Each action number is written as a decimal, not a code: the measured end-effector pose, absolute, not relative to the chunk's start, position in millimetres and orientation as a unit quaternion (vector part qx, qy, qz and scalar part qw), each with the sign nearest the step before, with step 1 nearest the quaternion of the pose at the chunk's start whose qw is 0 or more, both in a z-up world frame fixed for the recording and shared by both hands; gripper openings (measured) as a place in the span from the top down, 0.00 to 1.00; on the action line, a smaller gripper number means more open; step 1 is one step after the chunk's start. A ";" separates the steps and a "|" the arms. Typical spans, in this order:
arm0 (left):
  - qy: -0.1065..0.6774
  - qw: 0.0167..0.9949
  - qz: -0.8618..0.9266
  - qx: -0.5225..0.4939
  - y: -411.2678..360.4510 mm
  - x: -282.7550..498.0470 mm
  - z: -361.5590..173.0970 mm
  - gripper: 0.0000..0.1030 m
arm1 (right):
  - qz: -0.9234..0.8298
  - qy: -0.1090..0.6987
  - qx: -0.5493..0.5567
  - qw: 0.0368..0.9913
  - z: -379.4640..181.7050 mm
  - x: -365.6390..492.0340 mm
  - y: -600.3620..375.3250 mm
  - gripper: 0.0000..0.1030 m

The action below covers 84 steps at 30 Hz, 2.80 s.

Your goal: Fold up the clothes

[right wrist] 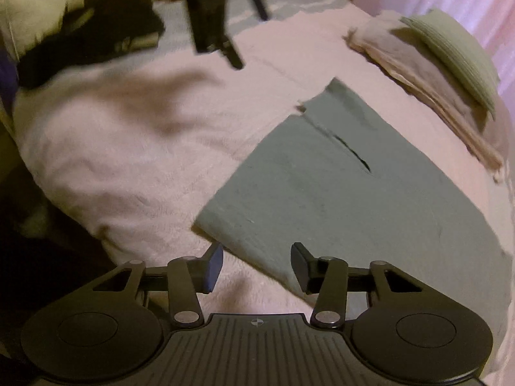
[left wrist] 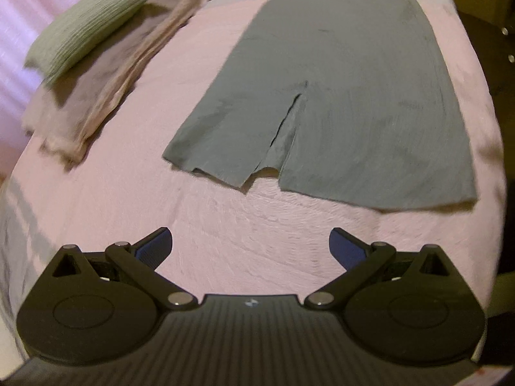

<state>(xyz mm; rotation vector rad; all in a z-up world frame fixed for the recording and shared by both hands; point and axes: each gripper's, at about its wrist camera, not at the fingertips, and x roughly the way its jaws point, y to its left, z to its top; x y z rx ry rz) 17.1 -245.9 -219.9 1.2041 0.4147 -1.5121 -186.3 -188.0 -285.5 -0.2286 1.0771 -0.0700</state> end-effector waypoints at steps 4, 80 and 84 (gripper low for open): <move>0.126 0.499 -0.674 0.530 -255.5 34.3 -256.4 0.01 | -0.039 0.528 -0.185 0.828 -331.7 -164.9 -164.4 0.57; -0.153 0.146 -0.697 0.685 -756.2 -172.2 -143.8 0.98 | -0.391 0.283 0.323 0.814 -140.3 -416.1 -531.4 1.00; -0.132 0.110 -0.696 0.697 -822.8 -222.4 -177.4 0.98 | -0.403 0.269 0.382 0.787 -162.7 -466.0 -588.5 1.00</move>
